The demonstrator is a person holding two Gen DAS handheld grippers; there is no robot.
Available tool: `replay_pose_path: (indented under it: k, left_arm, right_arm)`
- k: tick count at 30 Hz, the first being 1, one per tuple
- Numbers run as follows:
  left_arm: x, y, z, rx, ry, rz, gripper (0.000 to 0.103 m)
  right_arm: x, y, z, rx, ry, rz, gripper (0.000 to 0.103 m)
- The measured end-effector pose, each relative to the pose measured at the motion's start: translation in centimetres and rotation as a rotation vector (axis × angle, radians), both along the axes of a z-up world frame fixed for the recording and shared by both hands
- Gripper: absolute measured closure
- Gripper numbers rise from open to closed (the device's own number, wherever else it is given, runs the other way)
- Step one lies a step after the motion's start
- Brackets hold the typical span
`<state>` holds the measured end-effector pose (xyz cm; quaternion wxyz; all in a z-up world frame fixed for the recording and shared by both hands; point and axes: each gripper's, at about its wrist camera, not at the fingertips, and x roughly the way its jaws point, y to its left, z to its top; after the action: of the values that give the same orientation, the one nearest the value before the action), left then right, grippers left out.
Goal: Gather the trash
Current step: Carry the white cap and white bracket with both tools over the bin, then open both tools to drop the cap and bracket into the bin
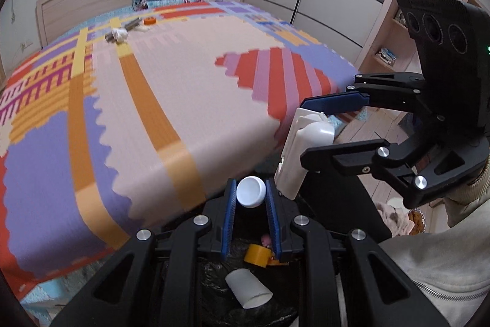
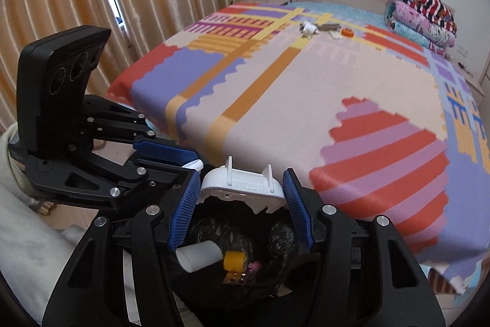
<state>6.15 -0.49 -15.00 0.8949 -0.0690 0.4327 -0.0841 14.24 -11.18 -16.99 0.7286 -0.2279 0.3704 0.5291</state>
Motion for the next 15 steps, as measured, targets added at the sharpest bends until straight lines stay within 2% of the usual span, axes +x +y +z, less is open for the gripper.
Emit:
replay_pose_path:
  k: [11,15]
  left_arm:
    - [0.0,0.3,-7.7,-0.006,0.190,0.027,0.084]
    - [0.3,-0.2,-10.2,0.069,0.251,0.036,0.084]
  right_arm:
    - [-1.6,1.2,-7.8,-0.169,0.059,0.031,0.047]
    - [-1.4,1.5,-10.6,-0.228,0.085,0.028,0.047]
